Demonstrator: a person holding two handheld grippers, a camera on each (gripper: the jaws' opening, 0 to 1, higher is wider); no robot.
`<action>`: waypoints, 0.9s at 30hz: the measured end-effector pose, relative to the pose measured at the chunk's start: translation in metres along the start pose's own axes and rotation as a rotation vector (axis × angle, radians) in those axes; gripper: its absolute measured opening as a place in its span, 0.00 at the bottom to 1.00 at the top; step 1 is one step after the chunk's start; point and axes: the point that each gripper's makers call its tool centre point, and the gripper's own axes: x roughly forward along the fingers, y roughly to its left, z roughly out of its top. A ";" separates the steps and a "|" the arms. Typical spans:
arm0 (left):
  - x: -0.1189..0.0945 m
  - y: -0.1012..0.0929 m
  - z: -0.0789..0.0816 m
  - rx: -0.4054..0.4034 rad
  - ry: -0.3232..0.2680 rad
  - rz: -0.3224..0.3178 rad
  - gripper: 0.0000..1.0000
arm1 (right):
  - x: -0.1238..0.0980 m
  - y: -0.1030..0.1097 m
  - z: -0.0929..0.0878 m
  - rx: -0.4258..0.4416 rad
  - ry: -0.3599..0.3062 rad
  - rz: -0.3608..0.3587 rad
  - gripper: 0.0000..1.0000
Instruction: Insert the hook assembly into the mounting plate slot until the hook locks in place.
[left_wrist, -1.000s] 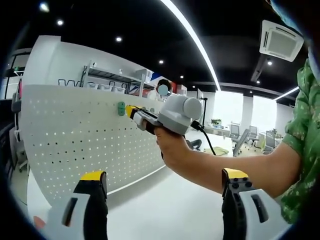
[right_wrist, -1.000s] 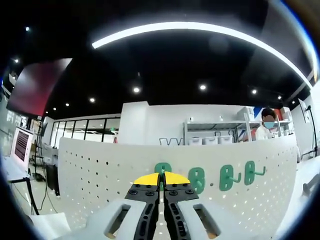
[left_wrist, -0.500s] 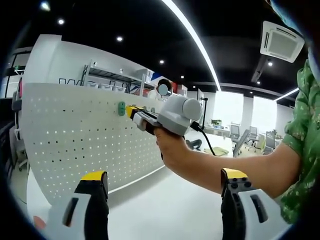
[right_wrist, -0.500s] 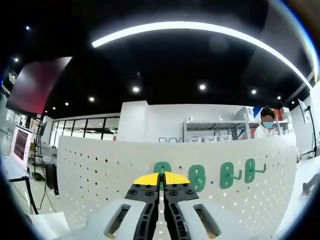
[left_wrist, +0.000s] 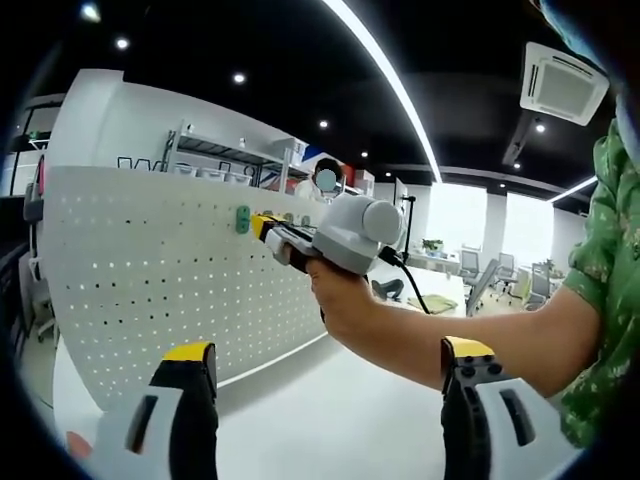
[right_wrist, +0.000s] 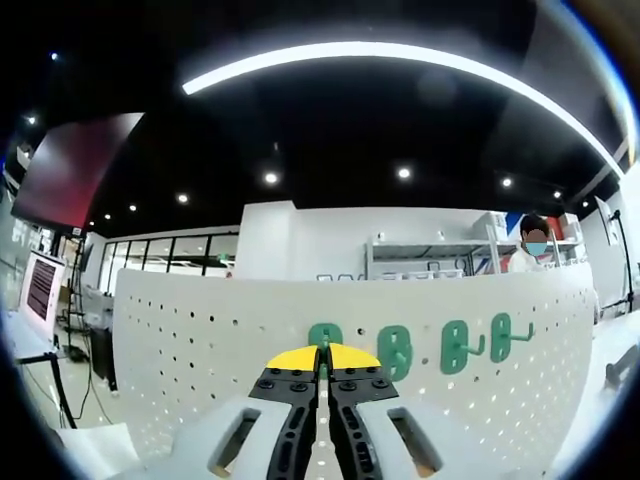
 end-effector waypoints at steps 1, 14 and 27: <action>0.000 0.000 0.000 0.000 0.000 0.000 0.95 | 0.000 0.000 0.000 0.000 -0.001 0.000 0.01; 0.000 0.001 0.000 -0.001 -0.001 0.002 0.95 | 0.001 -0.001 -0.003 -0.001 0.003 0.004 0.04; 0.000 0.000 0.001 0.000 -0.002 0.000 0.96 | -0.001 -0.002 -0.005 -0.006 0.009 0.003 0.14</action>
